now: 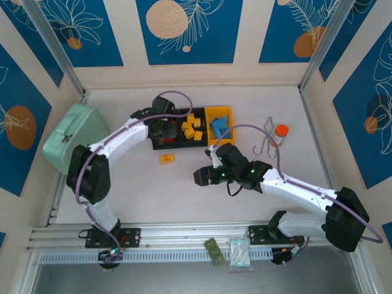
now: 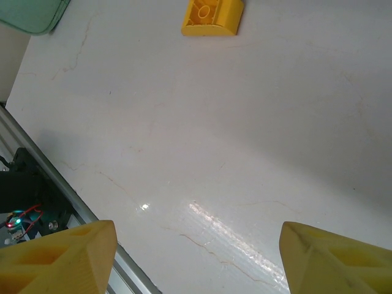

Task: Sort the legos into containers by color
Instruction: Place the lego in the container.

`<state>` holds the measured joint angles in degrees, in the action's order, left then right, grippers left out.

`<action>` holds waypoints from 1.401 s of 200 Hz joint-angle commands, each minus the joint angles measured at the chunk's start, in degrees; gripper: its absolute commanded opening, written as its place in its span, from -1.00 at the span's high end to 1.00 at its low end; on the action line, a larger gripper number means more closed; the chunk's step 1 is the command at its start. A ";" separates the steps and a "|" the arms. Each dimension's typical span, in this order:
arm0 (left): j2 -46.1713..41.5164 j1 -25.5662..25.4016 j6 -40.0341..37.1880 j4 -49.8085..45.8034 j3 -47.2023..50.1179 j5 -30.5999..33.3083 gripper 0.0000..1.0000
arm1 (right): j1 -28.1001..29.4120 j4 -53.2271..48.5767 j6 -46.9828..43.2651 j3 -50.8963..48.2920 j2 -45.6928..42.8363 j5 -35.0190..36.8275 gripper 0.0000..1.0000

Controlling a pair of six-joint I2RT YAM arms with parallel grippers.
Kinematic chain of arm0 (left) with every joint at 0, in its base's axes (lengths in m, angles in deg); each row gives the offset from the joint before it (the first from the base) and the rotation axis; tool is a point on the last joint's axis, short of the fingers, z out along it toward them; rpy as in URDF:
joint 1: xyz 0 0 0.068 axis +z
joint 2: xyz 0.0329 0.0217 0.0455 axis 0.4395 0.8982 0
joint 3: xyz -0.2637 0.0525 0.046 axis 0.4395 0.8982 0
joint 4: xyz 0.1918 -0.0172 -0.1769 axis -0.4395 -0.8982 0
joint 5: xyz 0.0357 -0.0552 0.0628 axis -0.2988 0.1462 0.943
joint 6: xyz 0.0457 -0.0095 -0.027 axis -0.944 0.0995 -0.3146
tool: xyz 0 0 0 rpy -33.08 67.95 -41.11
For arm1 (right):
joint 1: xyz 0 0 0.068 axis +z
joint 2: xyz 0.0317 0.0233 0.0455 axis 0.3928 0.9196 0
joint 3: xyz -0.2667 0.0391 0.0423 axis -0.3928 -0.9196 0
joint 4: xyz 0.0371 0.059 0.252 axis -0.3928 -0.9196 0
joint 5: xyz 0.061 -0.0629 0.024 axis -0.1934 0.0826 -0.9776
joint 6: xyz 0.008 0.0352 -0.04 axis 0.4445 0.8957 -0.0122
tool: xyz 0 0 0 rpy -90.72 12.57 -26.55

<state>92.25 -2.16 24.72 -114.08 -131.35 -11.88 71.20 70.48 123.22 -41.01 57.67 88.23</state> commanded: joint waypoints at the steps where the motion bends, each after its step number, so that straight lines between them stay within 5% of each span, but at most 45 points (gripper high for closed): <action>1: 4.97 1.59 -2.92 -3.96 -6.41 -0.22 0.42 | -0.35 0.64 0.63 0.97 -0.08 0.32 -0.43; 91: 19.17 3.45 -3.44 -8.94 -21.65 1.01 0.36 | -2.34 -2.31 1.34 -1.34 -4.90 0.99 -0.43; 147: 19.90 3.54 -3.52 -9.69 -23.02 1.94 -0.16 | -2.63 -2.36 1.67 -2.00 -6.20 0.68 -0.42; 206: 12.38 3.10 -3.74 -8.78 -19.82 -0.38 -0.14 | -2.55 -2.57 2.02 -2.73 -7.41 1.03 -0.42; 280: -8.55 2.39 -3.23 -3.16 1.92 -5.74 -0.18 | 0.08 -3.64 2.28 -0.72 -5.11 4.38 -0.50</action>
<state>89.38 0.55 22.03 -118.43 -135.92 -14.81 69.72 68.43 124.86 -43.00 51.38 90.00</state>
